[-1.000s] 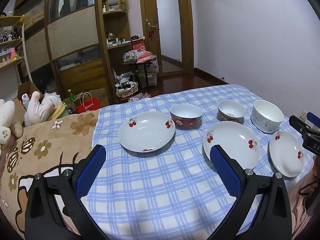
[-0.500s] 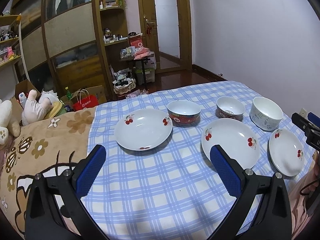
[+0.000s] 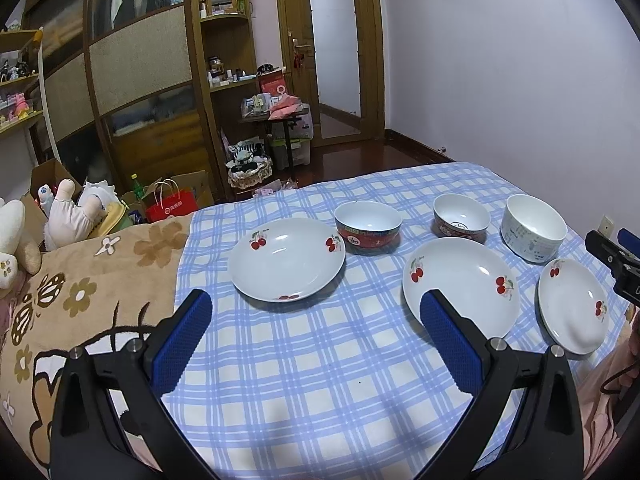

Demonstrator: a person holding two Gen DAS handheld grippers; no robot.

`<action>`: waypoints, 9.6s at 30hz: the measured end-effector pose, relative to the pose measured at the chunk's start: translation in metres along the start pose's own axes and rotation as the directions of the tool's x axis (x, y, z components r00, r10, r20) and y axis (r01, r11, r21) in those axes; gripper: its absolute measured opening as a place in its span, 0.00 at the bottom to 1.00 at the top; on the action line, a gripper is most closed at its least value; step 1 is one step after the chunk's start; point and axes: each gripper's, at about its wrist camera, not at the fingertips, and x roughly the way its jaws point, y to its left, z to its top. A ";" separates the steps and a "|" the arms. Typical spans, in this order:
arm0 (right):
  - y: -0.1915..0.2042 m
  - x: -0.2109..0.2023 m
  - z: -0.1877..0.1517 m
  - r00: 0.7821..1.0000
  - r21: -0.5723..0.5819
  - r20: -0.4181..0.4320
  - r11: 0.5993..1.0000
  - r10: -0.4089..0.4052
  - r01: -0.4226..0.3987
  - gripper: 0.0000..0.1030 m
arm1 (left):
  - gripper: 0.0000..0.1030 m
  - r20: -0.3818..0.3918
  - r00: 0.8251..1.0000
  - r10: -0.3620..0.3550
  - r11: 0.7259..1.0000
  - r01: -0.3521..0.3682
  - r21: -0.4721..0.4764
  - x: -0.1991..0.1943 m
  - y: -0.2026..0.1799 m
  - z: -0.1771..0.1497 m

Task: Organize plates and bowls

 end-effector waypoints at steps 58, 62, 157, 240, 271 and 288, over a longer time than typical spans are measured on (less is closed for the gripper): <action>-0.004 0.007 0.000 1.000 0.018 -0.020 1.000 -0.003 0.003 1.00 | 0.99 -0.032 0.999 0.004 1.000 -0.005 -0.013 0.001 0.010 -0.001; 0.005 0.010 0.004 1.000 -0.006 -0.023 1.000 0.016 -0.017 1.00 | 0.99 -0.040 0.999 0.004 1.000 -0.004 0.001 -0.001 0.012 0.005; 0.240 0.284 -0.041 0.759 0.199 -0.529 0.925 0.380 -0.324 0.17 | 0.21 -0.468 0.877 -0.112 0.962 -0.022 -0.272 0.295 0.148 0.008; 0.128 0.119 -0.021 0.861 -0.002 -0.470 0.976 0.192 -0.219 0.61 | 0.58 -0.510 0.860 0.027 0.987 0.058 0.150 0.144 0.041 0.006; 0.001 0.182 -0.014 0.864 0.055 -0.500 0.997 0.066 -0.045 1.00 | 0.90 -0.532 0.838 -0.122 0.952 0.250 0.175 0.229 -0.091 0.038; -0.004 0.211 -0.037 0.814 0.059 -0.579 0.998 0.043 -0.011 0.72 | 0.48 -0.602 0.781 -0.166 0.945 0.300 0.129 0.250 -0.105 0.013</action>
